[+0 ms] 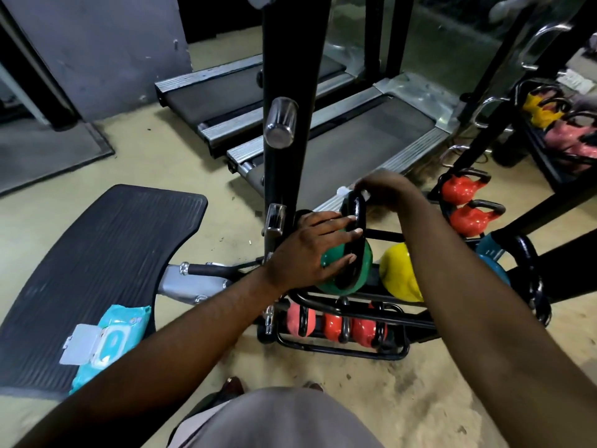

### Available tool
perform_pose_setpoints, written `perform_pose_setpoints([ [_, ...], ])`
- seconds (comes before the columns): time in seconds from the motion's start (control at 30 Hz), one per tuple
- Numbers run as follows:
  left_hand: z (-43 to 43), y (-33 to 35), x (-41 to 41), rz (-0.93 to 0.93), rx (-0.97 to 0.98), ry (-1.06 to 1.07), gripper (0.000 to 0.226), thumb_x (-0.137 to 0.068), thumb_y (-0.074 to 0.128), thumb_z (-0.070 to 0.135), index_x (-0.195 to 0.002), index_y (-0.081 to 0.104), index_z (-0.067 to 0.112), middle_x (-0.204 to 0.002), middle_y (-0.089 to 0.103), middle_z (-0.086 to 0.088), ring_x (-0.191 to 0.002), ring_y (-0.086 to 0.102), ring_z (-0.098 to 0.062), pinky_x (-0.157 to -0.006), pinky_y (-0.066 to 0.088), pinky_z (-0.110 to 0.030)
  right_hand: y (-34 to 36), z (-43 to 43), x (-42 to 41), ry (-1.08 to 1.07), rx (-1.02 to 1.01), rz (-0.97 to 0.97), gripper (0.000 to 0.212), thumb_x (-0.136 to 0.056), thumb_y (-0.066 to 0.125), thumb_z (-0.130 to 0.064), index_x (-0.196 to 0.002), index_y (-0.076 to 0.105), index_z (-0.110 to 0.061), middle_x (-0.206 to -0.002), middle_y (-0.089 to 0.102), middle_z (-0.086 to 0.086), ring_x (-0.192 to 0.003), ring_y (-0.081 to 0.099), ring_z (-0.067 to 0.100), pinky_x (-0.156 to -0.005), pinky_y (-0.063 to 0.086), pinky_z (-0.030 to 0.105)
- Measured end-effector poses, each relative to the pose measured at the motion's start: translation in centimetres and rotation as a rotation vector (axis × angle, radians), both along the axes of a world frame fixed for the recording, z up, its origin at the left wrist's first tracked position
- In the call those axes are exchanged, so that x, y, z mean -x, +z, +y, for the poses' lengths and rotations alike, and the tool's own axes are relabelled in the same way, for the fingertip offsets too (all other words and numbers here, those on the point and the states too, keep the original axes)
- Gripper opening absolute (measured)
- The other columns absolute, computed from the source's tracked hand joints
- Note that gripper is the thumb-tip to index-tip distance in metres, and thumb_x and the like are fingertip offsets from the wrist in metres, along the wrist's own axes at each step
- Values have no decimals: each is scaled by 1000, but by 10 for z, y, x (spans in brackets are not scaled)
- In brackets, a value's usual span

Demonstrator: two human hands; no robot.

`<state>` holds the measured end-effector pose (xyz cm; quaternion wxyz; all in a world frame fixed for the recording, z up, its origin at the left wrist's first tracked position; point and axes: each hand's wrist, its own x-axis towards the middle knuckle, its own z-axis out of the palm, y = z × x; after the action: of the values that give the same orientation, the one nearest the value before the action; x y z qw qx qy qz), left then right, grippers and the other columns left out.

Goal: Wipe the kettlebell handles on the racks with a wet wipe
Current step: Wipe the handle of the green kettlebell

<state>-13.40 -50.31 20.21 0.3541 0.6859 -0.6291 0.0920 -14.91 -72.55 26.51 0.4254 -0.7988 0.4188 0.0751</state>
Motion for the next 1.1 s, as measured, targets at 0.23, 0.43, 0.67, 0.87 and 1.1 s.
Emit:
perform_pose_setpoints([
  [0.23,0,3,-1,34,-46,-6,44,-92,64,40,-131,63,21,-138,58,-4,-132,48,-23,-112,30,-35,18,41,-43,513,455,444,27,-86,73,-22,-64,65,-7,-43,60,3,-61,58,23,-67,50,30],
  [0.43,1,2,1,90,-56,-5,44,-90,67,41,-130,64,22,-138,58,-3,-126,51,-18,-111,33,-35,22,47,-37,465,449,434,17,-89,66,-16,-80,69,-2,-71,64,14,-75,64,27,-73,52,35],
  [0.67,5,-2,-3,139,7,16,42,-84,72,39,-122,69,20,-132,64,0,-119,58,-13,-109,34,-28,8,26,-2,-45,75,-2,24,-94,53,-6,-71,52,-6,-74,53,17,-56,51,20,-37,39,13],
  [0.87,-5,7,-6,182,56,-4,39,-83,70,37,-116,72,17,-124,68,-2,-116,60,-13,-108,32,-19,-11,28,31,-396,-283,-348,20,-90,55,-3,-72,59,-9,-65,57,10,-57,56,18,-57,52,27],
  [1.1,-16,5,-6,243,75,40,28,-83,70,32,-104,76,14,-111,71,-4,-107,62,-15,-97,45,-37,-9,16,35,-225,-106,-263,12,-91,59,-11,-100,67,-8,-86,60,1,-72,57,13,-79,52,33],
])
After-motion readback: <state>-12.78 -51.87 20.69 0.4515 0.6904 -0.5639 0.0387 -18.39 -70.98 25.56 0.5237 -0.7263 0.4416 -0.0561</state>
